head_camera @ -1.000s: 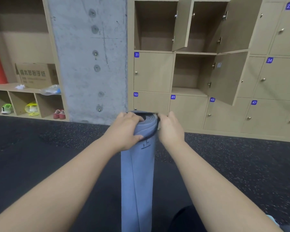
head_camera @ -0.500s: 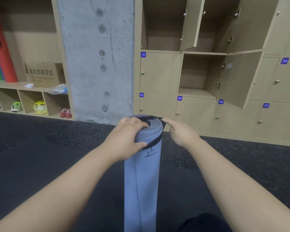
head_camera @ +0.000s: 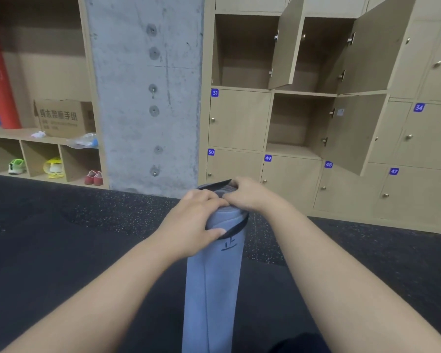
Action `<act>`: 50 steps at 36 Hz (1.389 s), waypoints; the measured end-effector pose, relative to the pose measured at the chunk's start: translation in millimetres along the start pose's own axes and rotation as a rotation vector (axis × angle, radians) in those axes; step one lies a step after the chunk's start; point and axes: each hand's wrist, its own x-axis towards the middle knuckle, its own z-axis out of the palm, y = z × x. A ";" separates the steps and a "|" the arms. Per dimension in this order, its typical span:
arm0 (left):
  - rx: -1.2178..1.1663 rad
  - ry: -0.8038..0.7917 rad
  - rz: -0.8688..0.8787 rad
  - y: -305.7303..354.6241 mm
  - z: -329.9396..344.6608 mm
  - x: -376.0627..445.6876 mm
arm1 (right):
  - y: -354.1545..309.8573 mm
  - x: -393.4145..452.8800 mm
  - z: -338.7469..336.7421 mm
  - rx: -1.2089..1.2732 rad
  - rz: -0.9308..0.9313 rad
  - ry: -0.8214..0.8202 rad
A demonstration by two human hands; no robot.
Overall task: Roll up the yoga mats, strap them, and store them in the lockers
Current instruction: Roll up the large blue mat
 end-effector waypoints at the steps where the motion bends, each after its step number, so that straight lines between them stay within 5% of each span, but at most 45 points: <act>1: 0.003 -0.006 0.003 0.3 -0.5 -1.0 | 1.2 0.0 3.5 0.017 0.011 0.025; 17: 0.447 0.232 0.125 -27.0 -10.0 -4.2 | 0.7 -11.7 15.6 0.145 0.035 0.050; 36: -0.031 -0.012 -0.091 -79.5 21.6 -25.6 | 5.9 -10.3 15.1 0.258 0.092 0.002; 43: -0.104 0.159 0.188 -69.9 21.4 -36.3 | 3.3 -4.1 27.9 0.413 0.061 0.226; 50: -0.042 0.327 0.182 -30.1 32.4 -49.5 | -3.2 3.4 41.2 0.526 0.108 0.350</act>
